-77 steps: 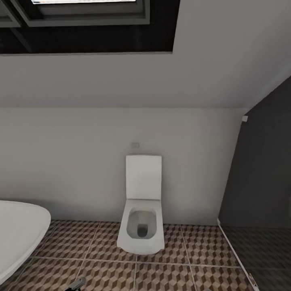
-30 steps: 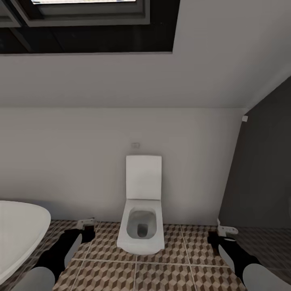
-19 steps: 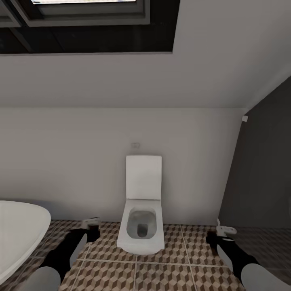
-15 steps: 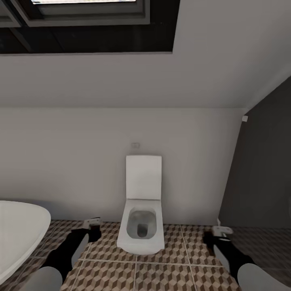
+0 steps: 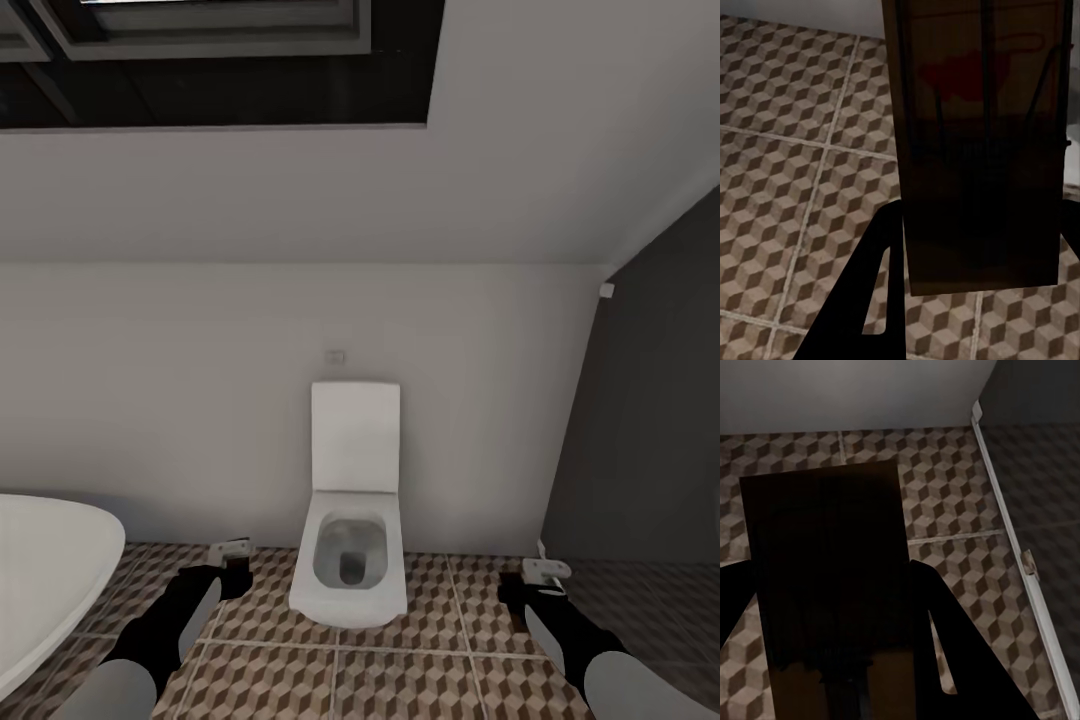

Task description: Take the four mousetraps from the cabinet in the bathroom and place them on the bathroom floor. Make sure all four end up on the same floor surface, and ensure that at least two of them are either under or directly next to the same bathroom sink.

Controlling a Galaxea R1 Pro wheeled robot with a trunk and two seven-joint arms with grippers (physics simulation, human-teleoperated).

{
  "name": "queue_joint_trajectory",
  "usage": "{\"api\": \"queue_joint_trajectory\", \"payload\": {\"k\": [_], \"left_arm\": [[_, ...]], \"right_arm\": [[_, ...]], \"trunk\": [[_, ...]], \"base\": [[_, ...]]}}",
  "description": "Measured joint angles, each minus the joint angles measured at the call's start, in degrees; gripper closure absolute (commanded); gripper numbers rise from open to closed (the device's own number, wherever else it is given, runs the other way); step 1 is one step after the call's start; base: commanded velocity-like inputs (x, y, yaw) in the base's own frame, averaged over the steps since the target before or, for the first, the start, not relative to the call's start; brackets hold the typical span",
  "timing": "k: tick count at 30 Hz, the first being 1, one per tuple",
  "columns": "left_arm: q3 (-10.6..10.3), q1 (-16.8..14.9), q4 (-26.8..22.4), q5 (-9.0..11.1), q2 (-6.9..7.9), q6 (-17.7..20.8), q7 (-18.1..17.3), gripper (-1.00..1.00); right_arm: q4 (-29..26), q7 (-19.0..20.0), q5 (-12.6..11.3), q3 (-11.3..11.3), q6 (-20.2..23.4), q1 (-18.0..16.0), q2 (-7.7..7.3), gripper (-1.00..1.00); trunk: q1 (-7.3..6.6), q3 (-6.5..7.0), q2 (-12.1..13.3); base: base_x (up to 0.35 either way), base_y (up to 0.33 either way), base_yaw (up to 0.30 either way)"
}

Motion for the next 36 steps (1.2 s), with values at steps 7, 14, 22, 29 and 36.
{"api": "queue_joint_trajectory", "payload": {"k": [7, 14, 22, 29, 36], "left_arm": [[0.0, 0.0, 0.0, 0.0, 0.13, 0.0, 0.0, 1.00], [0.1, 0.0, 0.1, 0.0, 0.18, 0.0, 0.0, 1.00], [0.2, 0.0, 0.1, 0.0, 0.27, 0.1, 0.0, 1.00], [0.3, 0.0, 0.1, 0.0, 0.53, 0.0, 0.0, 1.00], [0.3, 0.0, 0.1, 0.1, 0.48, 0.1, 0.0, 1.00]], "right_arm": [[0.0, -0.1, -0.1, 0.1, 0.0, 0.0, 0.00, 1.00], [0.0, 0.3, -0.1, 0.1, 0.0, 0.0, 0.02, 1.00], [0.0, 0.1, -0.1, 0.2, 0.1, 0.0, 0.06, 1.00], [0.0, 0.2, 0.2, 0.4, -0.4, 0.0, 0.16, 1.00], [0.1, 0.0, 1.8, 0.4, -0.8, 0.0, 0.23, 1.00]], "trunk": [[1.54, -1.26, -2.8], [3.08, -2.52, -5.6], [4.83, -3.95, -8.8], [6.37, -5.21, -11.6], [7.91, -6.47, -14.4]], "base": [[0.000, 0.000, 0.000], [0.000, 0.000, 0.000], [0.000, 0.000, 0.000], [0.000, 0.000, 0.000], [0.000, 0.000, 0.000]]}}
